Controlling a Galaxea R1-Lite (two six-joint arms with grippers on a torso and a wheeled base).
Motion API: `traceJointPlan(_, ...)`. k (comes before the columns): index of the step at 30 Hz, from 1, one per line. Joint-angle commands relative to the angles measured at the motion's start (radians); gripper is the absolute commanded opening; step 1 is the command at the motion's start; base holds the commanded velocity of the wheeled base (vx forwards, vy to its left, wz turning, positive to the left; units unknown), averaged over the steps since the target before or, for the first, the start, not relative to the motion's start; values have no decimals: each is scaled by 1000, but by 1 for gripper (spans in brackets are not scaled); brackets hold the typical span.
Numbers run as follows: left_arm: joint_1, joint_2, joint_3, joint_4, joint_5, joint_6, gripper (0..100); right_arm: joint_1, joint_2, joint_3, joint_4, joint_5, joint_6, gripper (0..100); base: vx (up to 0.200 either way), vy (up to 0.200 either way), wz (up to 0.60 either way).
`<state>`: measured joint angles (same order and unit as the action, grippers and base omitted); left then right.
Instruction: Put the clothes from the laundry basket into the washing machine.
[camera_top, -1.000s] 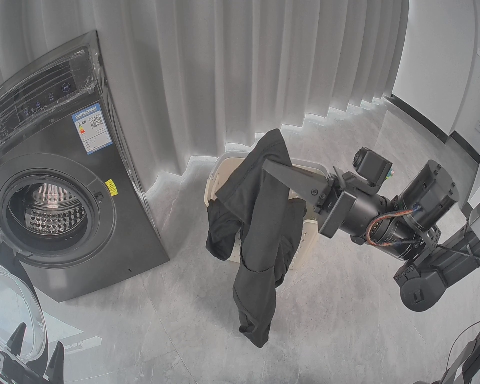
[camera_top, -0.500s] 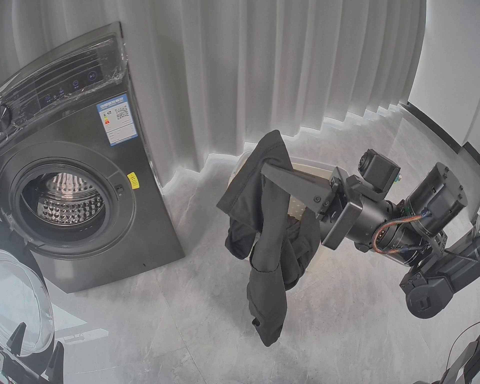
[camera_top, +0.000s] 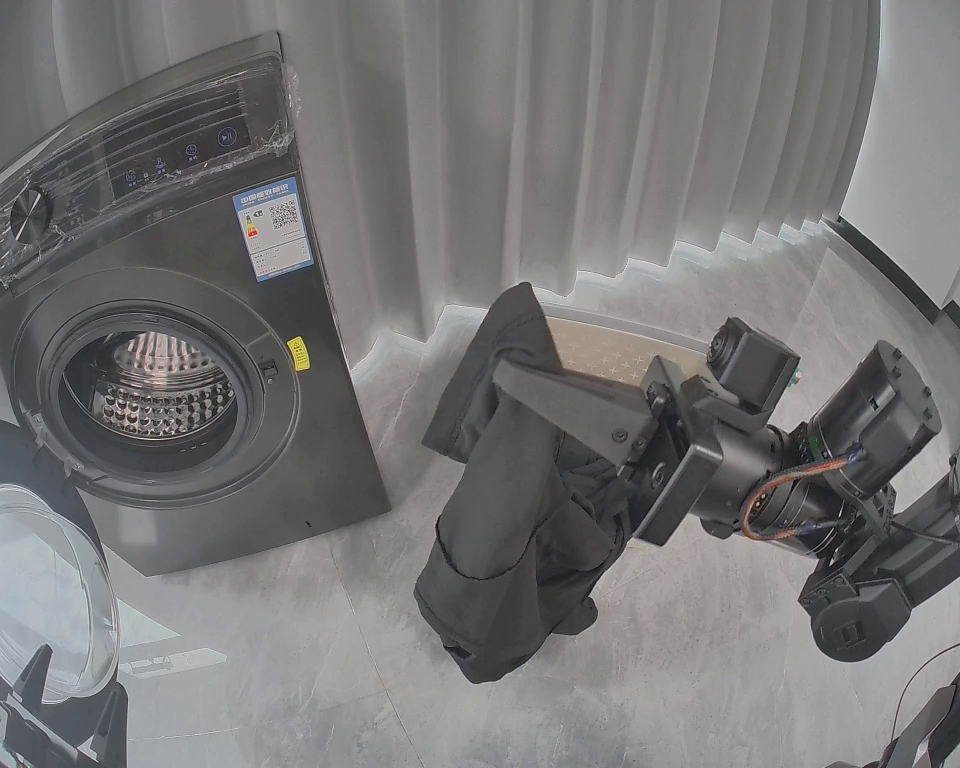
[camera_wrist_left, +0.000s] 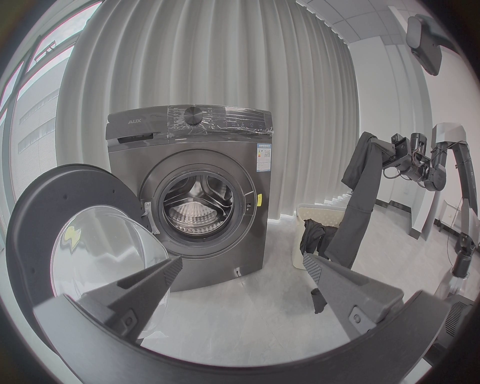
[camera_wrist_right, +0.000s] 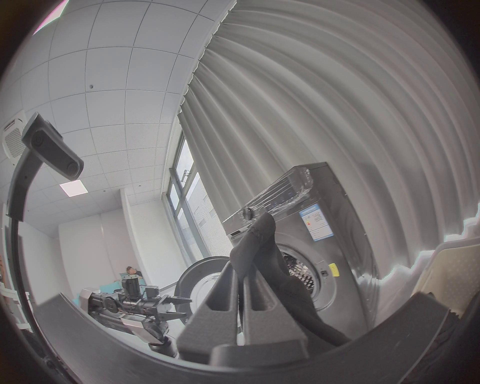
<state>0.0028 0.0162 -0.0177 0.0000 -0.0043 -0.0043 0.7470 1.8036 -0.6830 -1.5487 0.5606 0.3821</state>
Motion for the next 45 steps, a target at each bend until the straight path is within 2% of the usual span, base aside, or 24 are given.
traceJointPlan(1, 0, -16, 16, 2, 0, 0, 100, 40, -6, 3, -2, 1, 0, 0, 0, 0, 600)
traceJointPlan(4, 0, -16, 16, 0, 0, 0, 100, 69, -10, 8, -1, 1, 0, 0, 0, 0, 200)
traceJointPlan(11, 0, -16, 16, 2, 0, 0, 100, 187, 5, 8, -4, -1, 6, 0, 0, 0, 0)
traceJointPlan(13, 0, -16, 16, 0, 0, 0, 100, 196, 20, -7, -5, -2, 6, 0, 0, 0, 0)
traceJointPlan(15, 0, -16, 16, 2, 0, 0, 100, 192, 28, -20, -4, -7, 4, 0, 0, 0, 0)
traceJointPlan(19, 0, -16, 16, 0, 0, 0, 100, 94, 95, -119, 1, -107, -3, 0, 0, 0, 0)
traceJointPlan(21, 0, -16, 16, 0, 0, 0, 100, 51, 114, -155, 4, -127, -5, 0, 0, 0, 0)
traceJointPlan(26, 0, -16, 16, 0, 0, 0, 100, -17, 115, -182, 9, -136, -6, 0, 0, 0, 0)
traceJointPlan(31, 0, -16, 16, 2, 0, 0, 100, -37, 109, -176, 32, -165, -8, 0, 0, 0, 0)
traceJointPlan(32, 0, -16, 16, 0, 0, 0, 100, -35, 105, -173, 47, -194, -8, 0, 0, 0, 0)
traceJointPlan(34, 0, -16, 16, 0, 0, 0, 100, -34, 100, -173, 52, -220, -8, 0, 0, 0, 0)
traceJointPlan(43, 0, -16, 16, 0, 0, 0, 100, -35, 28, -112, 110, -223, -8, 0, 0, 0, 0)
traceJointPlan(45, 0, -16, 16, 2, 0, 0, 100, -35, -3, -82, 142, -223, -26, 0, 0, 0, 0)
